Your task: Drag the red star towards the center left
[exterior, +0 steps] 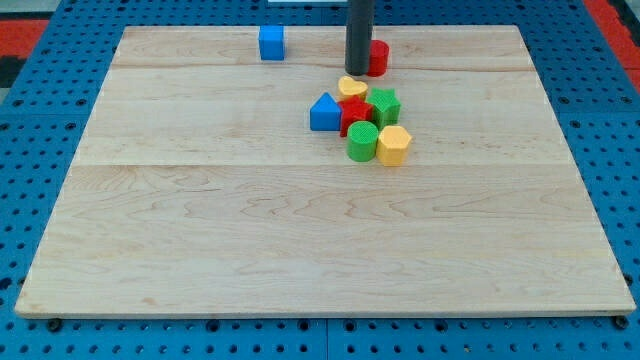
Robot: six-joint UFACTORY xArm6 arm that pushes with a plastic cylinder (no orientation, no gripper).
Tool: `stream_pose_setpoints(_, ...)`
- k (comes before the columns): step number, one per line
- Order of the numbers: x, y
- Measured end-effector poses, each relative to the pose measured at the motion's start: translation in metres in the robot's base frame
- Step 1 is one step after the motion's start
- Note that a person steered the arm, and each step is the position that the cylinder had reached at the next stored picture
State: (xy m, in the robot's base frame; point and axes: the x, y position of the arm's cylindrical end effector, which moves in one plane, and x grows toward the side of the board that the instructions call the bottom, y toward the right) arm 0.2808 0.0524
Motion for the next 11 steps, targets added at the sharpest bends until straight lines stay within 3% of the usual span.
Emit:
stream_pose_setpoints(2, -0.011, 0.028)
stream_pose_setpoints(4, 0.052, 0.045)
stream_pose_setpoints(5, 0.085, 0.034)
stream_pose_setpoints(7, 0.098, -0.007)
stream_pose_setpoints(8, 0.13, -0.031)
stream_pose_setpoints(9, 0.138, -0.065)
stream_pose_setpoints(11, 0.094, -0.09)
